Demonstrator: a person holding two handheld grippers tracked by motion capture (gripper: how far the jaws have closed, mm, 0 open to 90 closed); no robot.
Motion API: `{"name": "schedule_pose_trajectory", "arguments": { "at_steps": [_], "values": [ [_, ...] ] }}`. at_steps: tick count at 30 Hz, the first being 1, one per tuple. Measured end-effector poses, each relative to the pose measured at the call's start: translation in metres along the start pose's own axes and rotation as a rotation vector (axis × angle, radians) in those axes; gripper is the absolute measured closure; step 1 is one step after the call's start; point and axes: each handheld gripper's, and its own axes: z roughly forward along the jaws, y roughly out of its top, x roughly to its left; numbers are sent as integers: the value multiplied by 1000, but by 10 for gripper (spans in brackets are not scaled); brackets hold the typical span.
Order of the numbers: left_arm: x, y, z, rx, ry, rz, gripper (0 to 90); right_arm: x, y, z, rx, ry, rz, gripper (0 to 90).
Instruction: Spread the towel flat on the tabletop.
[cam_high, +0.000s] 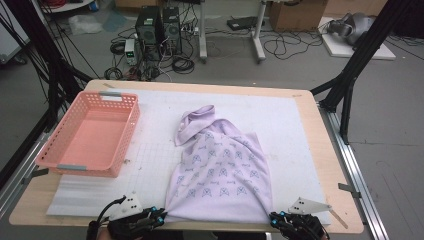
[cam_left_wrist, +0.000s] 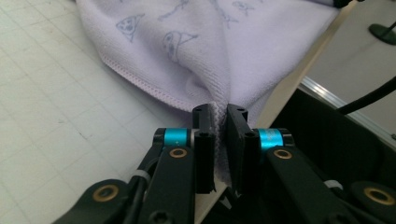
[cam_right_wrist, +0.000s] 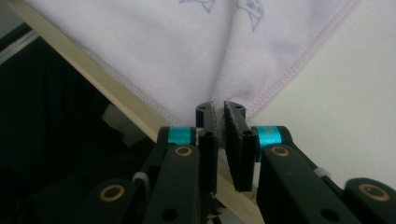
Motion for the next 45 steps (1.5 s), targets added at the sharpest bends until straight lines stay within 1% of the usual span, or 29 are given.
{"name": "schedule_pose_trajectory", "arguments": {
  "at_steps": [1, 2, 4, 5, 6, 7, 8, 10, 13, 15, 16, 18, 20, 21, 23, 24, 25, 26, 27, 28, 29, 30, 31, 32, 34, 35, 37, 41, 45],
  "values": [
    [2, 2, -2, -23, 30, -8, 692, -1, 1, -1, -15, -5, 5, 706],
    [5, 5, -4, -57, 51, -25, 607, -2, 3, -1, -35, -8, 22, 658],
    [13, 12, -9, -122, 94, -55, 551, -5, 8, -2, -92, -23, 44, 566],
    [18, 15, -10, -145, 102, -71, 523, -6, 11, -1, -107, -40, 53, 561],
    [22, 18, -10, -157, 115, -76, 520, -8, 14, 0, -121, -61, 50, 545],
    [26, 21, -8, -162, 137, -75, 516, -10, 17, 2, -126, -84, 62, 523],
    [31, 25, -5, -158, 154, -78, 515, -12, 21, 4, -127, -99, 75, 521],
    [41, 32, 4, -149, 177, -98, 515, -17, 30, 7, -157, -127, 97, 517],
    [54, 42, 23, -115, 191, -136, 497, -23, 43, 9, -209, -178, 121, 514],
    [61, 47, 34, -92, 190, -161, 487, -27, 50, 9, -231, -195, 134, 510],
    [64, 49, 39, -84, 192, -175, 482, -29, 53, 10, -234, -206, 144, 504],
    [66, 53, 48, -65, 196, -180, 475, -32, 57, 14, -225, -210, 147, 499],
    [66, 56, 57, -45, 199, -171, 472, -35, 60, 23, -182, -200, 140, 493],
    [65, 58, 62, -34, 199, -163, 471, -36, 60, 29, -152, -199, 125, 487],
    [62, 59, 71, -1, 203, -137, 470, -39, 60, 41, -101, -204, 120, 478],
    [60, 59, 77, 21, 202, -118, 472, -40, 58, 47, -87, -198, 123, 473],
    [56, 58, 82, 52, 199, -93, 483, -41, 57, 52, -74, -194, 131, 474],
    [50, 56, 87, 68, 218, -38, 527, -42, 56, 57, -60, -187, 131, 472],
    [45, 55, 88, 70, 263, 25, 555, -40, 54, 59, -67, -201, 124, 485],
    [44, 54, 87, 65, 242, 16, 630, -40, 54, 59, -69, -209, 116, 505],
    [44, 54, 86, 67, 220, 5, 815, -39, 53, 59, -71, -216, 113, 572],
    [42, 54, 86, 72, 229, 17, 851, -40, 52, 57, -74, -202, 117, 714],
    [41, 54, 85, 76, 231, 20, 855, -40, 52, 55, -70, -181, 122, 805],
    [40, 53, 83, 75, 227, 15, 857, -40, 51, 55, -66, -167, 124, 850],
    [38, 50, 77, 72, 209, 3, 858, -37, 51, 53, -59, -165, 102, 857],
    [38, 47, 73, 67, 203, 0, 858, -36, 50, 52, -57, -158, 108, 858],
    [37, 44, 63, 38, 191, -20, 857, -35, 47, 50, -60, -139, 111, 859],
    [33, 39, 41, -5, 153, -37, 855, -29, 41, 42, -50, -115, 100, 858],
    [26, 33, 26, -34, 133, -29, 854, -22, 37, 35, -64, -97, 93, 856]
  ]
}}
